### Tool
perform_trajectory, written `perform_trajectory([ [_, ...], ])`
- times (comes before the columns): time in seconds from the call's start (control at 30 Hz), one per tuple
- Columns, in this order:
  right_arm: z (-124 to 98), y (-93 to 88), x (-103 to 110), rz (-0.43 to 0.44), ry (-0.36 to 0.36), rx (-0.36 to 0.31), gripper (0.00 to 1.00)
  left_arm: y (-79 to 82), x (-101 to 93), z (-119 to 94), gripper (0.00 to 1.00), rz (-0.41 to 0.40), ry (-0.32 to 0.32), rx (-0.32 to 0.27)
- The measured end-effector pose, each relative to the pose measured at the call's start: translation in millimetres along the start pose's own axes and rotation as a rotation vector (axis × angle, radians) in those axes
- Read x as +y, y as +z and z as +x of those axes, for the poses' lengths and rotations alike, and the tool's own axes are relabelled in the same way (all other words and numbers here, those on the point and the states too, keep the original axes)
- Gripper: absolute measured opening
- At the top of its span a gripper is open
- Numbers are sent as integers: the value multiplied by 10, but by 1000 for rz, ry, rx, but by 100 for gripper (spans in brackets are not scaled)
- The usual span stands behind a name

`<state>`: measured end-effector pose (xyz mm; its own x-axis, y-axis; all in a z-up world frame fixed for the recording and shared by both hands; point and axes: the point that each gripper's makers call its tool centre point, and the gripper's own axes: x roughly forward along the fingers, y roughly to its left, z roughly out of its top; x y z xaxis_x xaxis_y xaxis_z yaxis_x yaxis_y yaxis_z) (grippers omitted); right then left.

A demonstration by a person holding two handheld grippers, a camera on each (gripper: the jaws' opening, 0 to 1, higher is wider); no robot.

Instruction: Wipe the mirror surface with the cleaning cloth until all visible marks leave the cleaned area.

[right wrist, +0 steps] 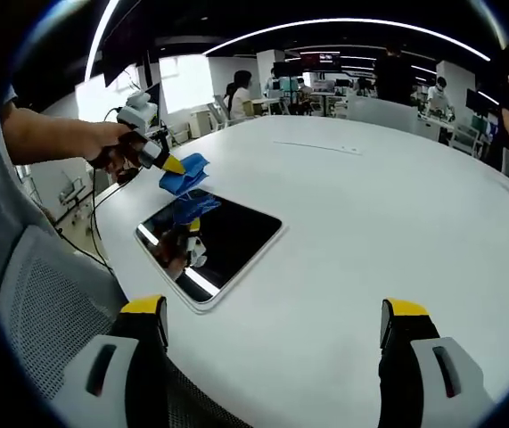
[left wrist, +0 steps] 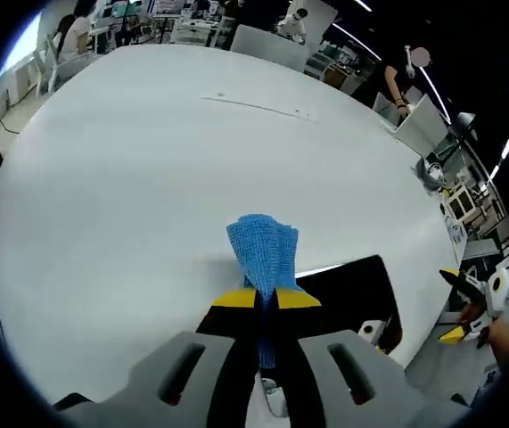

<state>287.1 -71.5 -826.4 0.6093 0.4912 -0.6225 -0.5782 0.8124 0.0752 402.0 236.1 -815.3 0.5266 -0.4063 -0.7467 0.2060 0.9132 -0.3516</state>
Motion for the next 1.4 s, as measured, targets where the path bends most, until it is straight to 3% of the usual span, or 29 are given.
perform_trajectory([
  [0.17,-12,33,1,-5,-2,-14,98,-78,144,-233,3,-12,1,9],
  [0.23,-19,64,21,1,6,-27,98,-180,288,-294,3,21,35,31],
  [0.4,-7,48,22,-8,4,-20,98,-419,419,-288,4,-16,52,73],
  [0.57,-5,46,49,-11,11,-15,98,-707,517,-149,5,40,83,121],
  [0.7,-3,33,65,-19,18,-9,98,-758,555,-61,7,89,104,108],
  [0.8,-4,25,63,-19,18,-4,98,-681,554,-59,8,154,125,83],
  [0.93,8,15,61,-21,19,0,98,-651,520,-40,22,299,150,77],
  [1.03,4,21,57,-20,17,-2,98,-651,554,-37,31,400,206,69],
  [1.2,1,32,59,-17,16,-7,98,-628,632,-73,42,349,226,42],
  [1.27,1,28,59,-17,17,-6,98,-619,694,-110,54,329,239,36],
  [1.4,0,33,67,-19,20,-6,98,-570,702,-224,66,272,188,-37],
])
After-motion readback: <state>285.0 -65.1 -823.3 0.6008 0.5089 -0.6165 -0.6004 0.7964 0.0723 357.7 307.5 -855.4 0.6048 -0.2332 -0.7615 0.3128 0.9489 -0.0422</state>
